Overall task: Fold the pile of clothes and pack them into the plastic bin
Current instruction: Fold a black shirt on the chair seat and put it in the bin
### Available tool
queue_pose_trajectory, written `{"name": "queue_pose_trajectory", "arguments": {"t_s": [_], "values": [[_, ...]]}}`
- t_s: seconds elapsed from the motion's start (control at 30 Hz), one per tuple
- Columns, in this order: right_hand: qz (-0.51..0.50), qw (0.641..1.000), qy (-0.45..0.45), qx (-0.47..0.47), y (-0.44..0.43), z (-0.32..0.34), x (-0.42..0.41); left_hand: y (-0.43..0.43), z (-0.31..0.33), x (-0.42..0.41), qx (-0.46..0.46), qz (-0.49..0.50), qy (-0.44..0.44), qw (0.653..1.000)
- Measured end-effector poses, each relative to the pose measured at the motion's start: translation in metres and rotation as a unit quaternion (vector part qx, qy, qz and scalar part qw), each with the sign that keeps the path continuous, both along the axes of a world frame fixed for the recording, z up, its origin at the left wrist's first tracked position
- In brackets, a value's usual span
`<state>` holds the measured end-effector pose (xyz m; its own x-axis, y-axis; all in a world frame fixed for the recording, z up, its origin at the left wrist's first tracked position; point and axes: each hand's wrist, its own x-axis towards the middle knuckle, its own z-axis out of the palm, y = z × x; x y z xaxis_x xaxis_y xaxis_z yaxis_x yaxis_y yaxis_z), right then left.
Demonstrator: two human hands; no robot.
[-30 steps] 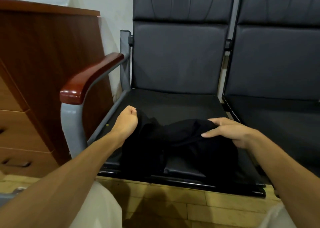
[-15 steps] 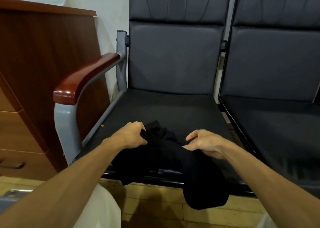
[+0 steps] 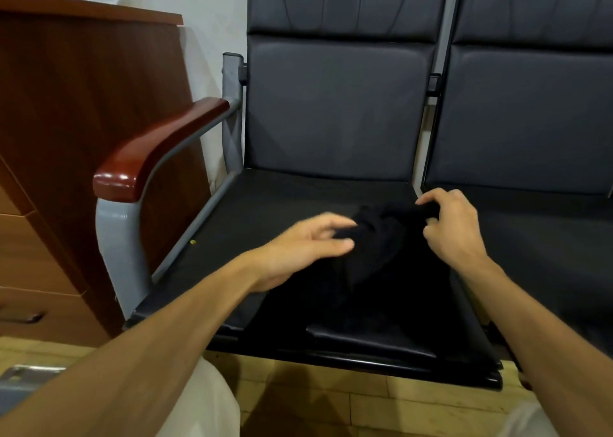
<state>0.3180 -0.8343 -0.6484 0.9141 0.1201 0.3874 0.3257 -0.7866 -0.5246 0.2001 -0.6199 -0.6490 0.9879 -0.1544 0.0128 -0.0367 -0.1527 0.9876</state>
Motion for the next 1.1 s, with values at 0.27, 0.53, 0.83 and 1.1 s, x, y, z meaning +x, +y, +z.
{"name": "queue_pose_trajectory", "arguments": {"t_s": [0.27, 0.53, 0.83, 1.1], "values": [[0.189, 0.978, 0.005, -0.092, 0.003, -0.025, -0.013, 0.007, -0.029, 0.022, 0.236, 0.015, 0.047, 0.970], [0.208, 0.914, 0.264, -0.226, 0.014, -0.044, -0.030, 0.021, -0.060, 0.034, 0.491, -0.063, 0.086, 0.864], [0.027, 0.974, 0.222, -0.017, -0.010, -0.031, -0.004, 0.053, -0.049, 0.027, 0.397, 0.110, 0.057, 0.909], [-0.083, 0.965, 0.249, 0.016, -0.021, -0.029, -0.001, 0.017, -0.019, -0.008, 0.164, -0.053, 0.096, 0.980]]}}
